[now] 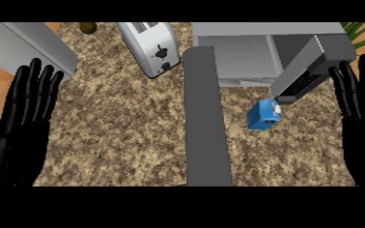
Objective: Pick up the milk, place it into the microwave and close the microwave
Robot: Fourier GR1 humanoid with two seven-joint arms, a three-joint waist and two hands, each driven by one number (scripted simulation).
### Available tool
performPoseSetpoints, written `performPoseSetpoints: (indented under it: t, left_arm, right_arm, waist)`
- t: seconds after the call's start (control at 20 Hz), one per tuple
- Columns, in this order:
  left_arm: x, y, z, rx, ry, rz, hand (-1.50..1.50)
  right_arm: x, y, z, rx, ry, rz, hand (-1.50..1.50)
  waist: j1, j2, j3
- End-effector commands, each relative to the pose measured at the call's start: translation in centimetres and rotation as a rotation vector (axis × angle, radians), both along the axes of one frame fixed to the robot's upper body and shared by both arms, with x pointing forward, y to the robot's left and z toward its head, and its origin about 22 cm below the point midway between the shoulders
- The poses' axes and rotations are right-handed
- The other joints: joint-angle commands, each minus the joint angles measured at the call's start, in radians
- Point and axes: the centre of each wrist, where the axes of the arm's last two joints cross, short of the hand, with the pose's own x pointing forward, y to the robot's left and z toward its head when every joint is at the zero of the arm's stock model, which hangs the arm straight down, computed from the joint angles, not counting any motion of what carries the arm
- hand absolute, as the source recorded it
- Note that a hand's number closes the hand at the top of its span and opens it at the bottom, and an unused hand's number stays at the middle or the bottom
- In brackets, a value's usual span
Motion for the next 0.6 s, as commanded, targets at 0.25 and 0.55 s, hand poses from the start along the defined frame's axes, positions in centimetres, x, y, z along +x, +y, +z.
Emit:
performPoseSetpoints:
  t: [0.25,0.55]
  left_arm:
    - [1.0,1.1,-1.1,0.026,-0.026,0.033,-1.5]
    - [-1.1,3.0,-1.6,-0.156,0.097,0.004,-1.5]
  right_arm:
    - [1.7,6.2,1.8,0.066,-0.014,0.239,-1.5]
    - [0.4,6.8,2.5,0.168,0.137,0.522,-1.5]
  waist:
    - [0.014,-0.008,-0.028]
    - [0.013,-0.01,-0.028]
